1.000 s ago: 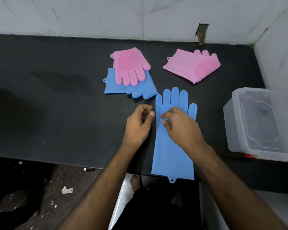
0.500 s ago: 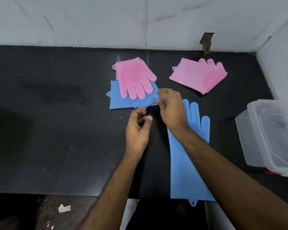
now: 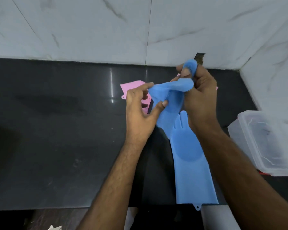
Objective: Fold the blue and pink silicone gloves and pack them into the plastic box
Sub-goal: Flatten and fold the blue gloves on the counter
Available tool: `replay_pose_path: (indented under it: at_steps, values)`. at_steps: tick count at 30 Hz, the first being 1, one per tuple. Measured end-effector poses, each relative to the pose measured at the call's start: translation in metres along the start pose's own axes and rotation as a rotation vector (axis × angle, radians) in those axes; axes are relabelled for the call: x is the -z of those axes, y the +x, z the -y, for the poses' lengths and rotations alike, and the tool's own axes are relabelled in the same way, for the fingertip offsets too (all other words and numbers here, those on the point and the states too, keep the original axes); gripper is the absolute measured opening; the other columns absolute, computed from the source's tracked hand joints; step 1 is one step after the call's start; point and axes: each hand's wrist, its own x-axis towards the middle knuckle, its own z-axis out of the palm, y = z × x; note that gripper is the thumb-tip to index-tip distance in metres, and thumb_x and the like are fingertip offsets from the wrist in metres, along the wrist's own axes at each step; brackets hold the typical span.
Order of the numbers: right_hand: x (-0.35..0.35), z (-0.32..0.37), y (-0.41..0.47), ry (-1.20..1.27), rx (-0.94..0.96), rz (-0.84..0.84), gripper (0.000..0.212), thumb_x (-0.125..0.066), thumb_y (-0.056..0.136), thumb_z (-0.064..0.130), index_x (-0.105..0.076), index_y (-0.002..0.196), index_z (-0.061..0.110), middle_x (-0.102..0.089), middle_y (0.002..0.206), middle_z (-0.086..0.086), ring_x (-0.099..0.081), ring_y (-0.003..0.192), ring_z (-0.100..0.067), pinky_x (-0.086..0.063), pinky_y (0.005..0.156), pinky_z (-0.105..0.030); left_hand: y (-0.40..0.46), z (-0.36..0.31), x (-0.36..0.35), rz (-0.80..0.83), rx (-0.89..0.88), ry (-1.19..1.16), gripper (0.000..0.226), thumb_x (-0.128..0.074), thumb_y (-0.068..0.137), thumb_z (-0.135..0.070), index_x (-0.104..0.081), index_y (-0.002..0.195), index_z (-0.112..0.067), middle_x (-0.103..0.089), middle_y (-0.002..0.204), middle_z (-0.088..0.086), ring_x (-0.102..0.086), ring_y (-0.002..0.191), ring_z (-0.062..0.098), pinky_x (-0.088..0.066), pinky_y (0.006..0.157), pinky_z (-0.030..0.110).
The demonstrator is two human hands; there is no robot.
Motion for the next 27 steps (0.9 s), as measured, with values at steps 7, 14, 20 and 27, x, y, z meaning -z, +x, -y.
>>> replay_pose_path:
  at_steps: [7,14,20,27]
  values:
    - [0.047,0.046,-0.012,-0.195,-0.009,-0.004,0.023,-0.052,0.107,0.024,-0.066,0.091,0.016,-0.060,0.068,0.016,-0.053,0.060,0.000,-0.046,0.060,-0.017,0.001,-0.053,-0.019,0.123,-0.047,-0.117,0.009,-0.068,0.085,-0.014,-0.067,0.093,-0.019,-0.063,0.109,0.001,-0.063,0.102,0.014,-0.054,0.081,0.030]
    - [0.095,0.047,-0.032,-0.056,-0.398,-0.042,0.025,-0.052,0.106,0.030,-0.073,0.101,0.018,-0.077,0.098,-0.001,-0.070,0.083,-0.012,-0.061,0.073,-0.029,-0.002,-0.056,-0.054,0.134,0.092,0.077,0.036,-0.065,0.086,-0.003,-0.063,0.117,-0.020,-0.063,0.119,0.002,-0.058,0.090,-0.001,-0.050,0.076,0.019]
    - [0.110,0.051,-0.043,-0.117,-0.336,-0.216,0.025,-0.053,0.106,0.034,-0.069,0.116,0.018,-0.073,0.115,-0.014,-0.071,0.105,-0.033,-0.057,0.092,-0.058,-0.036,-0.066,-0.076,0.206,-0.037,-0.071,0.010,-0.063,0.101,-0.026,-0.068,0.104,-0.017,-0.070,0.095,-0.004,-0.067,0.082,0.008,-0.058,0.074,0.035]
    - [0.076,0.054,-0.070,-0.433,-0.080,0.042,0.034,-0.050,0.105,0.045,-0.072,0.098,0.020,-0.075,0.092,0.001,-0.073,0.086,-0.016,-0.061,0.081,-0.044,-0.060,-0.064,-0.090,0.521,0.710,-0.950,0.054,-0.052,0.094,-0.071,-0.078,0.112,-0.027,-0.077,0.109,-0.005,-0.072,0.108,0.008,-0.057,0.086,0.030]
